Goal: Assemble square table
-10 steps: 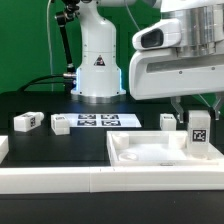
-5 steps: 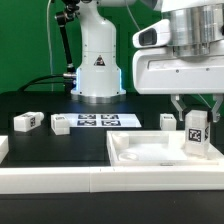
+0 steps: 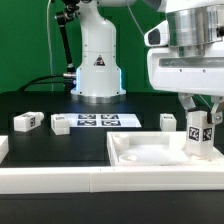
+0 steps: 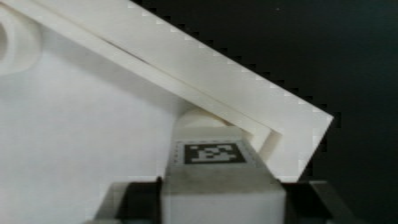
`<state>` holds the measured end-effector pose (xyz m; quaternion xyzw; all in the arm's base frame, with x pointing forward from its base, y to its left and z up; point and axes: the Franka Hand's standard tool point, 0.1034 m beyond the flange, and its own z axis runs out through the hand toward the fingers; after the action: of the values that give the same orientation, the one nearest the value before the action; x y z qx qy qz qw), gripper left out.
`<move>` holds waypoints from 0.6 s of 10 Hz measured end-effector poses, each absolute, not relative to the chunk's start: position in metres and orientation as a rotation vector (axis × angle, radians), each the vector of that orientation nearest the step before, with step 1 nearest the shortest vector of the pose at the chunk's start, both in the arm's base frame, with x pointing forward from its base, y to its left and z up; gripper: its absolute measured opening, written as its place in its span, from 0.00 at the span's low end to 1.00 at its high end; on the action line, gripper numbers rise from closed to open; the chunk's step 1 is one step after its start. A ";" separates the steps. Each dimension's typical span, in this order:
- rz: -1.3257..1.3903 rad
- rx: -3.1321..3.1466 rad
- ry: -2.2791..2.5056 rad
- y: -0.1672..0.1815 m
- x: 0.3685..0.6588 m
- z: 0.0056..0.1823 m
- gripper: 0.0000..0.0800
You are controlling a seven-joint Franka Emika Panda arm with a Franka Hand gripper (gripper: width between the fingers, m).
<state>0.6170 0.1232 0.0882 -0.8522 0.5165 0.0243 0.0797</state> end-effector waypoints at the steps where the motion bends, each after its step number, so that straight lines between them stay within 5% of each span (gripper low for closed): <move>1: 0.078 -2.533 1.568 0.124 0.617 0.088 0.37; 3: 0.090 -2.495 1.617 0.127 0.616 0.088 0.40; 4: 0.087 -2.514 1.587 0.126 0.616 0.088 0.66; 5: 0.085 -2.581 1.477 0.125 0.617 0.089 0.66; 6: 0.083 -2.628 1.393 0.125 0.618 0.090 0.77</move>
Offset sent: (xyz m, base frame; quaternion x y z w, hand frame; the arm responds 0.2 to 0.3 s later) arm 0.0000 0.0000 0.0000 0.0000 0.0000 0.0000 1.0000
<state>0.6183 0.1248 0.0902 -0.8801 0.4666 0.0277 0.0831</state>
